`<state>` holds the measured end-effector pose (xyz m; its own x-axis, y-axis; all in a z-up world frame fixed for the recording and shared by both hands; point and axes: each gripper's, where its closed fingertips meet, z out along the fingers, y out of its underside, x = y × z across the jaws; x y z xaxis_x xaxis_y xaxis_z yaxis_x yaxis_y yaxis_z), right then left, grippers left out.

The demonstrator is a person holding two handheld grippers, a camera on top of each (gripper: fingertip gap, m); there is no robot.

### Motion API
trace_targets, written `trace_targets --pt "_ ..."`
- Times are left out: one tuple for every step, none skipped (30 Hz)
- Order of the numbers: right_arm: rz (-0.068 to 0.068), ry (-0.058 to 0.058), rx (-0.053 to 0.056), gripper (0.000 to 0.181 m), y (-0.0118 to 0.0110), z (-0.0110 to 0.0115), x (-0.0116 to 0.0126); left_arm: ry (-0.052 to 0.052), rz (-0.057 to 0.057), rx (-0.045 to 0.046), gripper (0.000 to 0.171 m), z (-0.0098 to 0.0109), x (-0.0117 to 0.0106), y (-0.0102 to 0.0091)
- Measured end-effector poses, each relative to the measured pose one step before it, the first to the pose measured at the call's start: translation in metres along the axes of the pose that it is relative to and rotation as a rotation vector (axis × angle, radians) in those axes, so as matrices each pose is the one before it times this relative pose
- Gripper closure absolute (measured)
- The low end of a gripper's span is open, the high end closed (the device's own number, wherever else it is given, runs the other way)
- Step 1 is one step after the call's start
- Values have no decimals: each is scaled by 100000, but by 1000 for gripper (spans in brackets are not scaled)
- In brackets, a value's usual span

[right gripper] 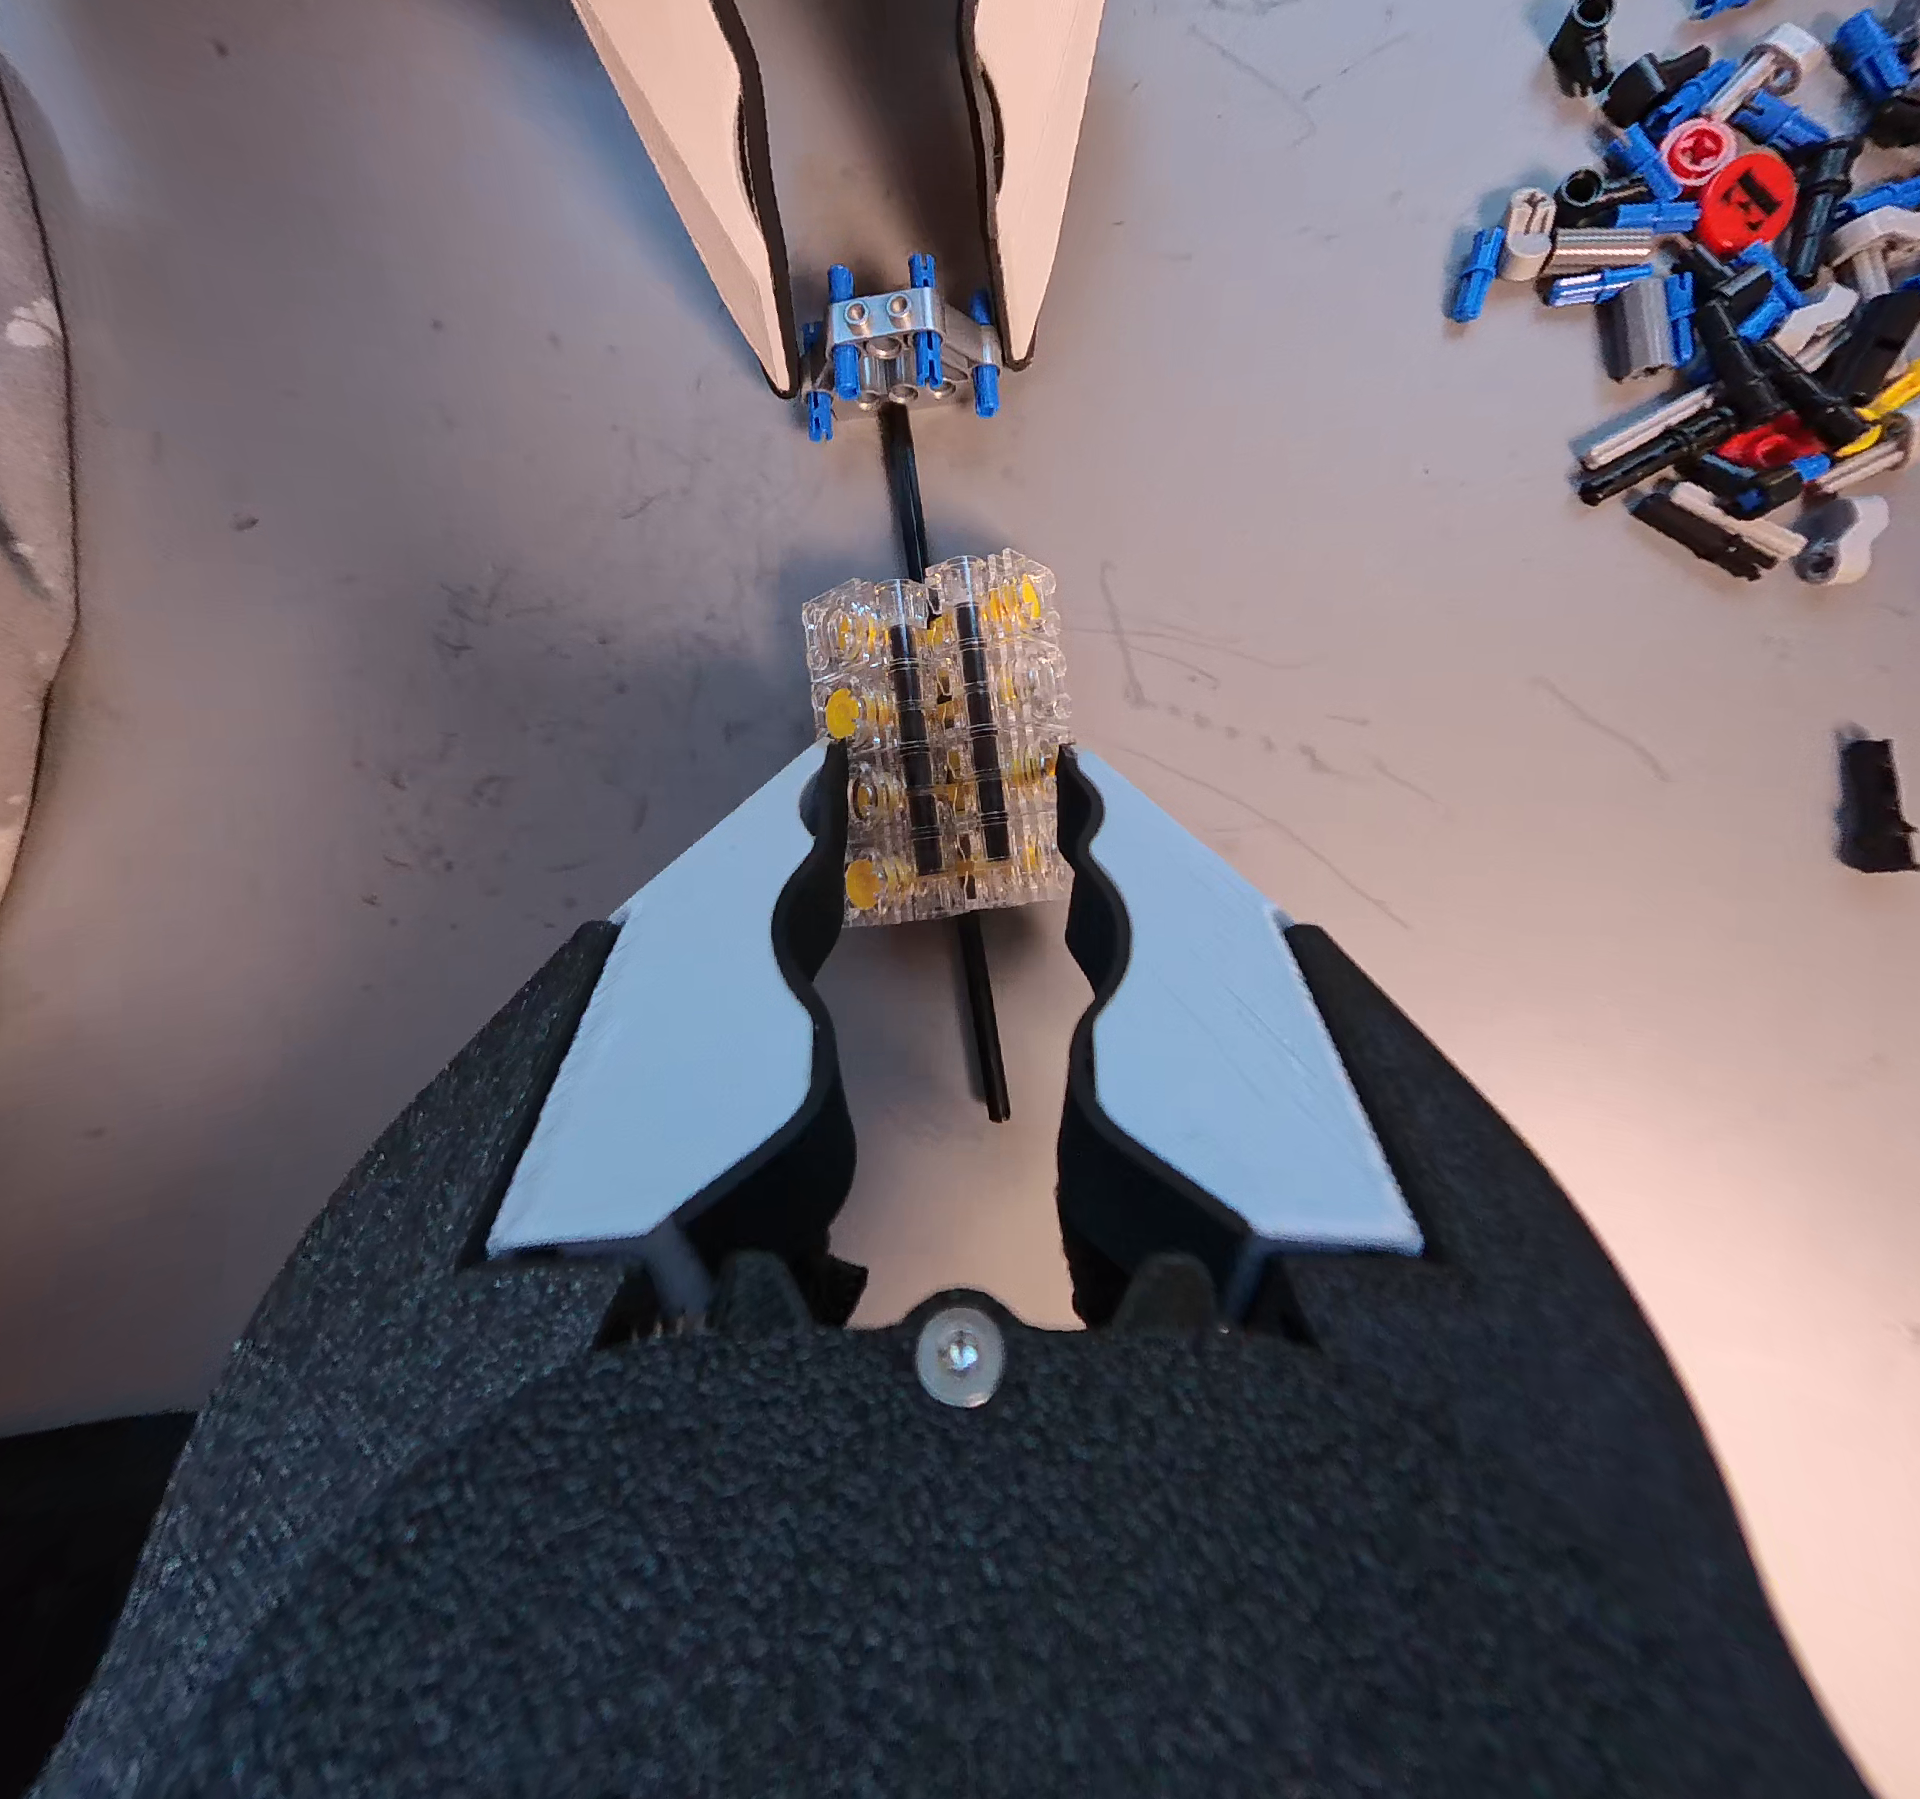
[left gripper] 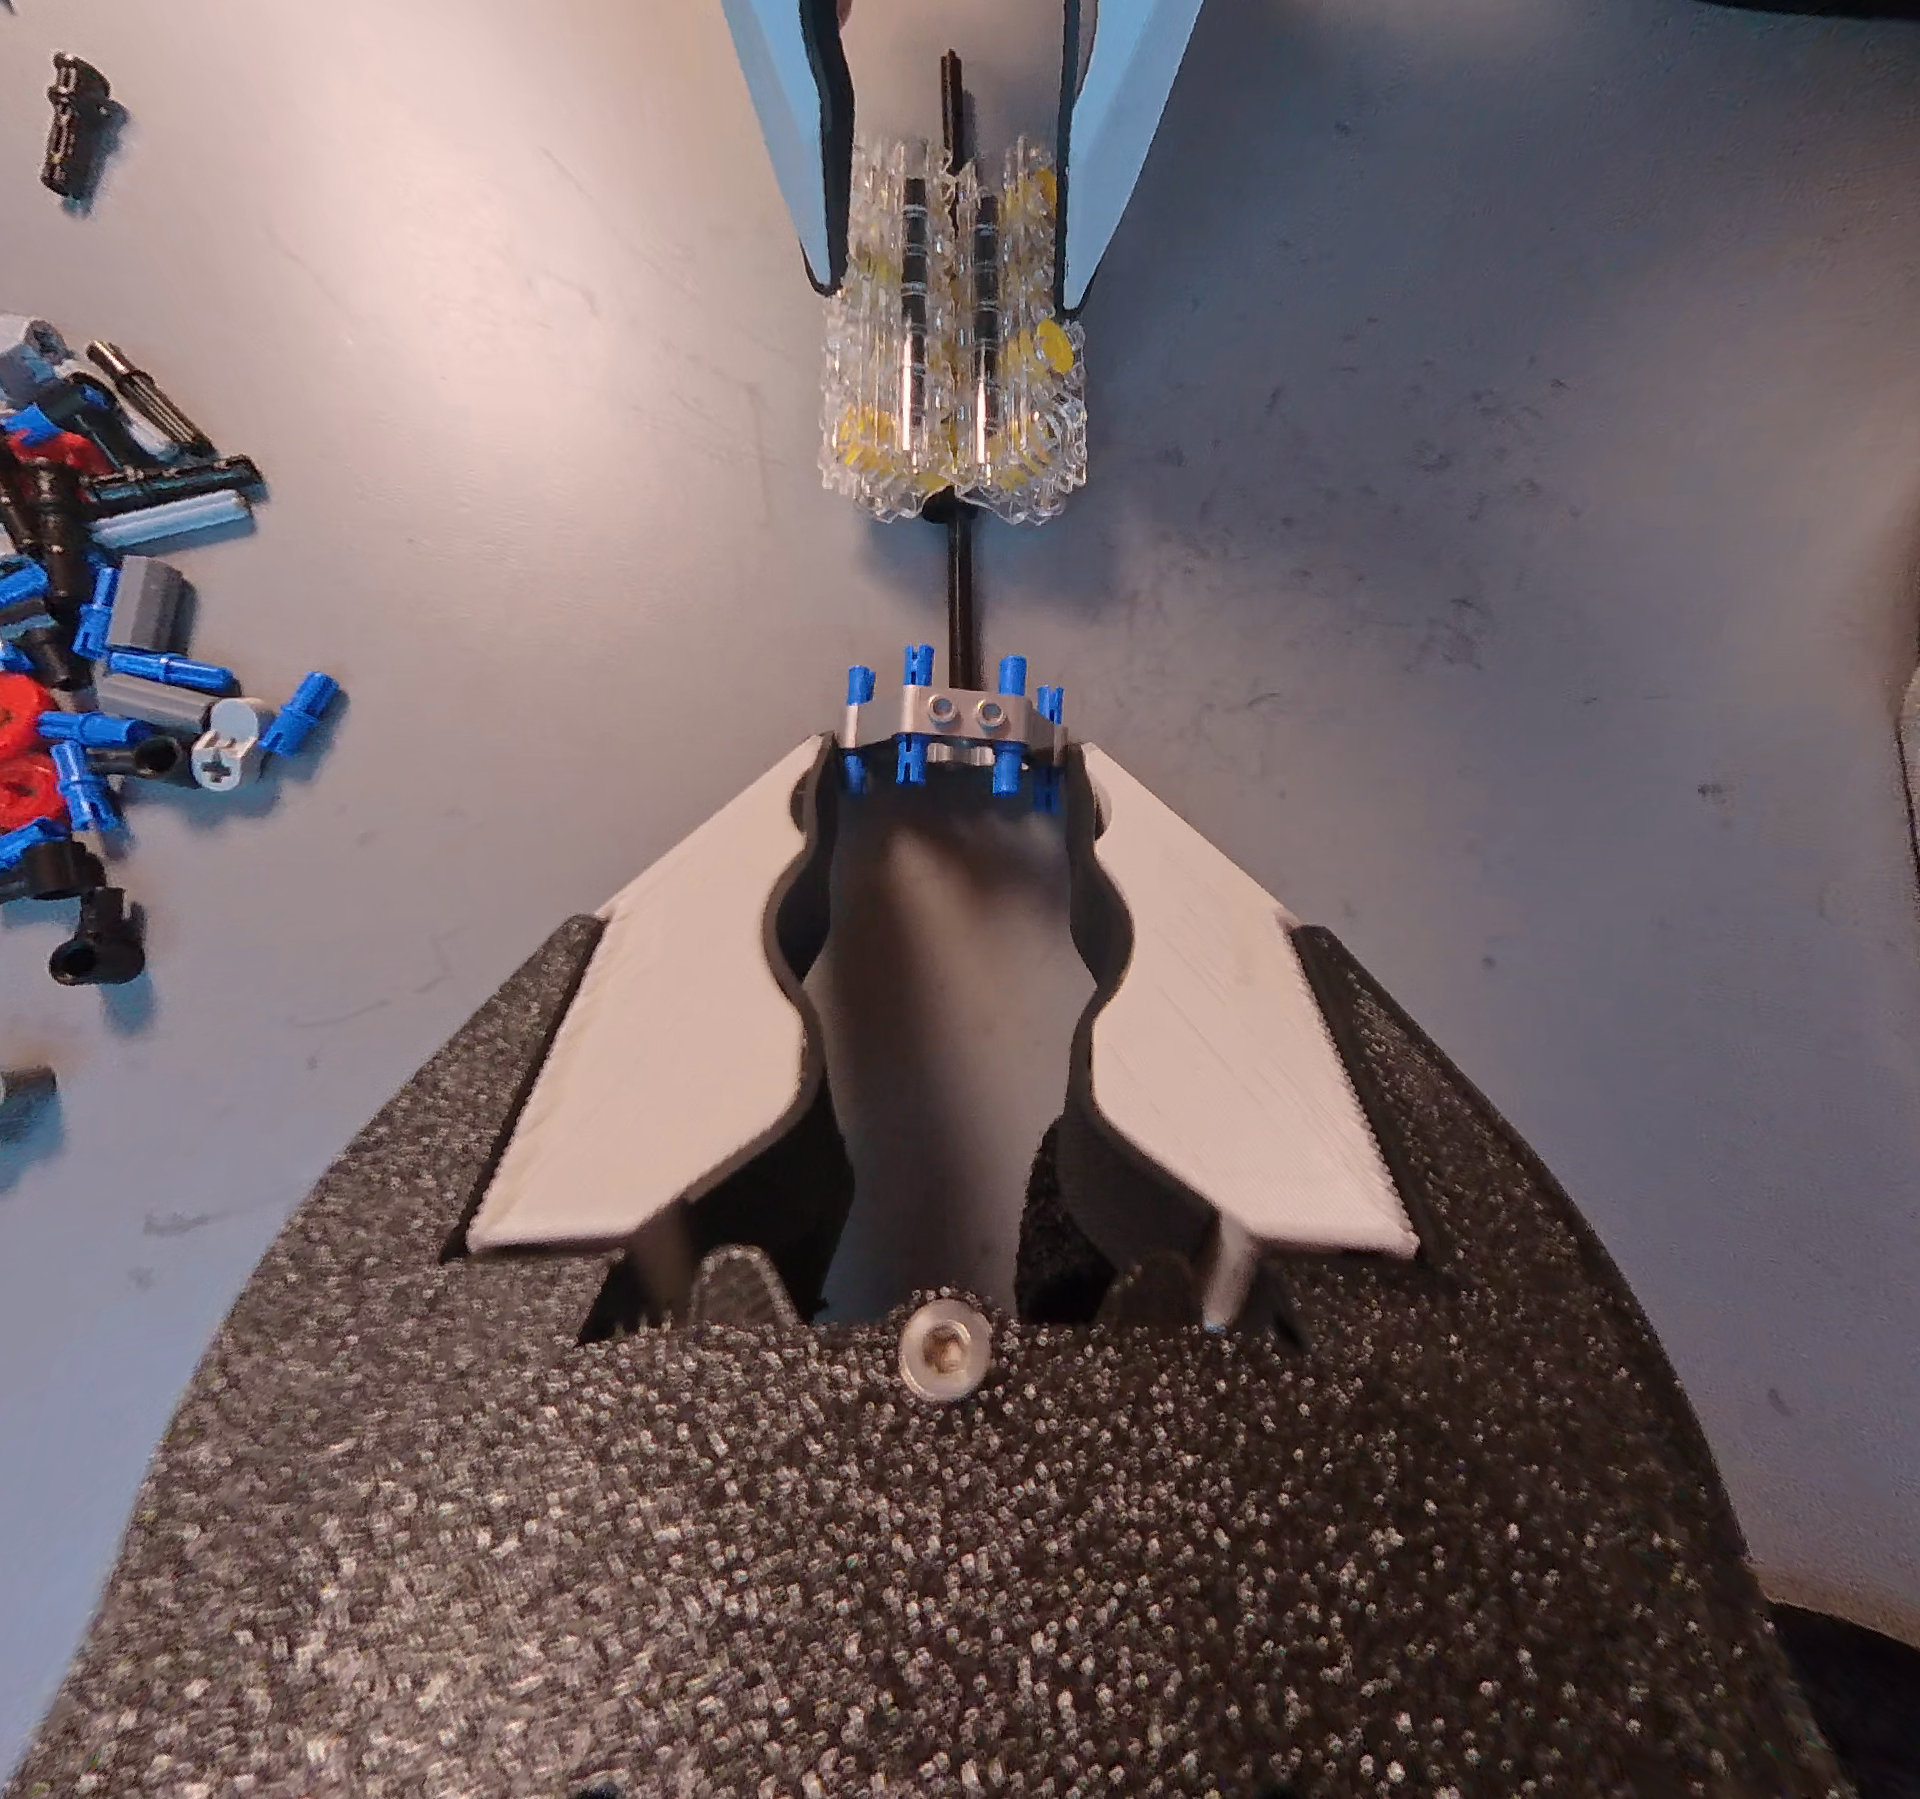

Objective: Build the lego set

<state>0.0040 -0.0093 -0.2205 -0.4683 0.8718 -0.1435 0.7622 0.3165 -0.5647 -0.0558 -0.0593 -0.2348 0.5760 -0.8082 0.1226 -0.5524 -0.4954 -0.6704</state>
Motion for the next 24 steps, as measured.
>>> trace_targets --pt "810 197 722 144 -35 10 10 76 -161 9 129 -1 1 11" --pt "641 151 793 144 -28 17 0 67 -165 71 129 3 0 3" --pt "598 132 717 144 -25 16 5 62 -220 99 129 -7 -8 10" --pt "66 249 674 144 -7 1 4 37 -366 199 129 -1 5 -16" --pt "-159 327 706 143 -3 -9 -10 22 -615 287 129 7 -8 -21" --pt "194 241 717 144 -10 -1 3 3 -766 306 129 2 -6 -19" --pt "451 48 721 143 -6 13 -3 -49 -799 358 129 5 -12 -27" --pt "76 13 765 143 -15 -3 -11 -102 -790 338 129 4 2 -20" --pt "-65 -7 804 144 -5 -2 2 -202 -683 268 129 17 -2 -26" --pt "-21 -35 725 144 -2 -3 0 -277 -609 203 129 17 -4 -34" --pt "-132 -11 643 143 -3 3 -3 -310 -516 98 129 4 1 -8" --pt "-133 -40 574 143 -15 0 1 -308 -363 95 129 9 -4 -13" --pt "-132 -65 529 143 -6 -7 6 -258 -269 185 129 4 -2 2" --pt "-7 -84 512 144 -5 4 0 -144 -302 197 129 5 -5 -5" --pt "-137 -106 507 144 -3 -9 0 -88 -243 151 129 9 -3 8" --pt "-177 -142 563 144 -5 2 -1 -60 -93 103 129 -1 -8 8" --pt "199 -238 551 144 -8 -5 4 6 -9 158 128 -7 -3 10" --pt "25 -204 535 144 -8 -2 12 129 -32 180 128 2 -8 8" --pt "-43 -169 544 144 -8 0 -1 188 42 140 128 -8 -3 7" --pt "-24 -177 592 144 -12 -1 6 154 219 -56 128 7 -3 9" --pt "55 -216 679 143 -12 -9 8 21 149 -371 128 -5 -3 2" --pt "352 -289 680 144 -9 -5 0 -192 22 -844 128 9 -2 -7" --pt "213 -230 665 144 -9 -2 9 -473 4 -1420 128 29 -5 -29" --pt "34 -149 611 144 -16 -1 5 -773 503 -1791 129 34 -2 -16"
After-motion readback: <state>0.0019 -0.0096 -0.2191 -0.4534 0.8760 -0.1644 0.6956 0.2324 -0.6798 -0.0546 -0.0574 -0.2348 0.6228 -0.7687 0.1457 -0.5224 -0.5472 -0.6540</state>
